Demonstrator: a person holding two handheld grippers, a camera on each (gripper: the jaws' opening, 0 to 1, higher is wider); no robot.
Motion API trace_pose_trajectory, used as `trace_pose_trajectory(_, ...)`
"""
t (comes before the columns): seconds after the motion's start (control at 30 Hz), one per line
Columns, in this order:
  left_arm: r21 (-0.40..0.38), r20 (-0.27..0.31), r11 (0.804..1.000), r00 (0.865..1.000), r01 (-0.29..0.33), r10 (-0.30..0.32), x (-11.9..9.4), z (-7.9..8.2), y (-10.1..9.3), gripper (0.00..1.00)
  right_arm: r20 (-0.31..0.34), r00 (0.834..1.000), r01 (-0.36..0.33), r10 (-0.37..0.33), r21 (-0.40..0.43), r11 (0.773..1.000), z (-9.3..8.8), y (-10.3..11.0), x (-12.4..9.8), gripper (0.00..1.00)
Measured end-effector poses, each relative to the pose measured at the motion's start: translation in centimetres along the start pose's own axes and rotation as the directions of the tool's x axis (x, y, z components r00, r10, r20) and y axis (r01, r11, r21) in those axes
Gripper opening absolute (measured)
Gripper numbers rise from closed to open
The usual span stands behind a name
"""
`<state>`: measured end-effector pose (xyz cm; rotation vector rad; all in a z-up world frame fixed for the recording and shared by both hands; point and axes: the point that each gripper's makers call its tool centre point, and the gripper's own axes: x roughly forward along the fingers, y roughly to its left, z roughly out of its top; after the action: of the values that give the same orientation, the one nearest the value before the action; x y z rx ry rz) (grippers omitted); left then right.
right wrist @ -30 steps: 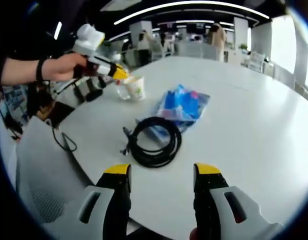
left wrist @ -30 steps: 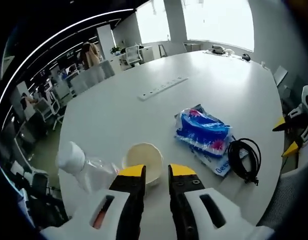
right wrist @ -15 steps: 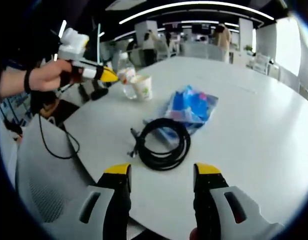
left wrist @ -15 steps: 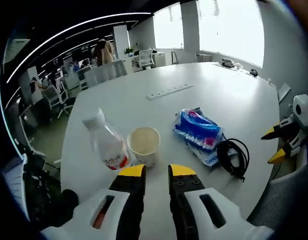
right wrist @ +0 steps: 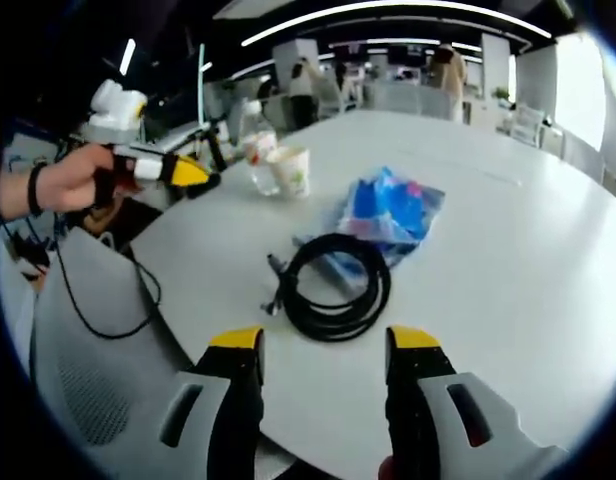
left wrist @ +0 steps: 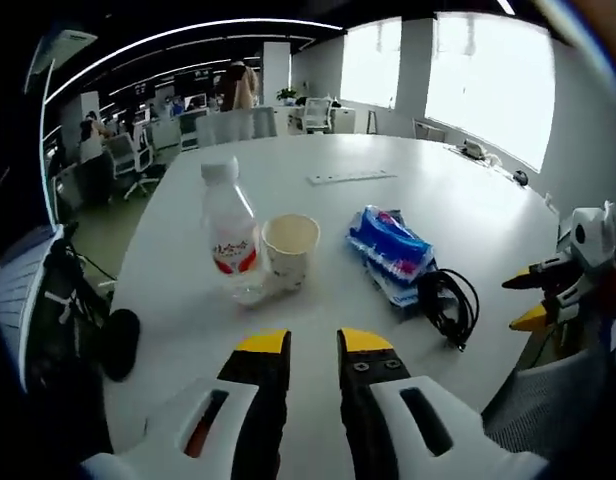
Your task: Arrange the tabletop items into an orderly group along one side of the table until the central work area is clear of visible clutter.
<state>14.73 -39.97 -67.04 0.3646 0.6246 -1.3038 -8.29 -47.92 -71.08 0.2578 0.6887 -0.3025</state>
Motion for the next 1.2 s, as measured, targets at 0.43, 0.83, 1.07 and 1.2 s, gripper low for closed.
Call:
trace_pose_trajectory(0.43,-0.116,0.004,0.993,1.0,-0.005,0.006,-1.8,-2.3,-0.7,0.21,-0.005,1.0,0.009,-0.009,0.037,0.999,0.0,-0.4,0.5,0.44)
trace_pose_trajectory(0.83,-0.169,0.001,0.986,1.0,0.007,-0.007,-2.4,-3.6,-2.2,0.22,0.006,1.0,0.02,-0.02,0.115,0.993,0.5,-1.8,1.6,0.4)
trace_pose_trajectory(1.07,-0.164,0.008,0.986,1.0,0.009,-0.008,-2.8,-3.6,-2.3,0.24,0.009,0.999,0.038,-0.04,0.17,0.985,0.8,-3.2,2.1,0.38)
trace_pose_trajectory(1.2,-0.159,0.014,0.987,1.0,0.024,-0.022,-3.0,-3.5,-2.6,0.28,-0.001,0.999,0.048,-0.049,0.169,0.984,0.8,-4.0,2.8,0.37)
